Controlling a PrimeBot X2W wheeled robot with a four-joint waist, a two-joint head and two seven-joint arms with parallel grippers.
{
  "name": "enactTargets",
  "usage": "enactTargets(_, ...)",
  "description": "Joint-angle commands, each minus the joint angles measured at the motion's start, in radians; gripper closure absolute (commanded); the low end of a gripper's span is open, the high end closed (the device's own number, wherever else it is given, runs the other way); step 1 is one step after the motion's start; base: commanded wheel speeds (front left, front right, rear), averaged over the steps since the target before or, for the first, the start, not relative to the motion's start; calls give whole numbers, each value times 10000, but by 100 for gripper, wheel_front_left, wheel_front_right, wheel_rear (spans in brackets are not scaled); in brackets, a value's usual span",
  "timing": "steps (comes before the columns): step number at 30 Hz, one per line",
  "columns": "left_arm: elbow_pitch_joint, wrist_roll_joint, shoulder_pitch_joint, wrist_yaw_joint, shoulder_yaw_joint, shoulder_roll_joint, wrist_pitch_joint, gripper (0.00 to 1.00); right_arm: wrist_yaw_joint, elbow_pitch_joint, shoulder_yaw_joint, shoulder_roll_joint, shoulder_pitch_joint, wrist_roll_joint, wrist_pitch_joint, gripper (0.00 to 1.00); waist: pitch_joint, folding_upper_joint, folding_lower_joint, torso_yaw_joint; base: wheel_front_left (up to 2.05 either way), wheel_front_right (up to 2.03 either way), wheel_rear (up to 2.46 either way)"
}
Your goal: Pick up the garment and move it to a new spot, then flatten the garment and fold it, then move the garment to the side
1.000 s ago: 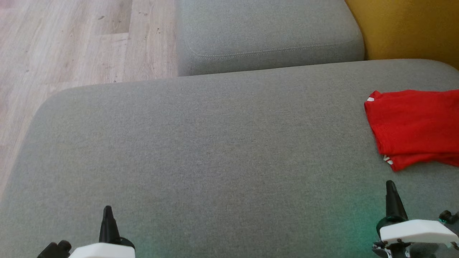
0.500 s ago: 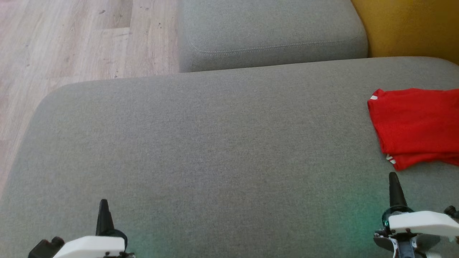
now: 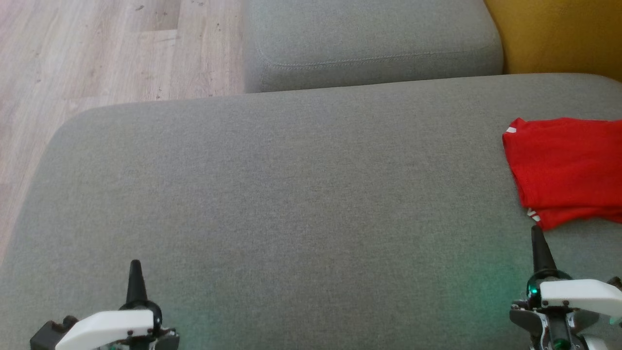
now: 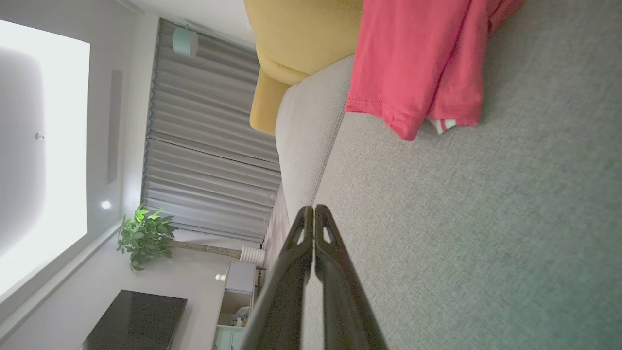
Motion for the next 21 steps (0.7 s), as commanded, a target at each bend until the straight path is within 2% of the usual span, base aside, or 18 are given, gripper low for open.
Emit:
enactTargets(1,-280,-299,-600,-138,417,148,86,100,55,-409,70,-80,-572,351,132,100,17,0,0,10,0,0,0)
enactTargets(21,-116,-2536,-1157,-668,954,132,720,100,66,-511,-232,-36,-977,2821,742,100,228,0,0,120,0,0,0)
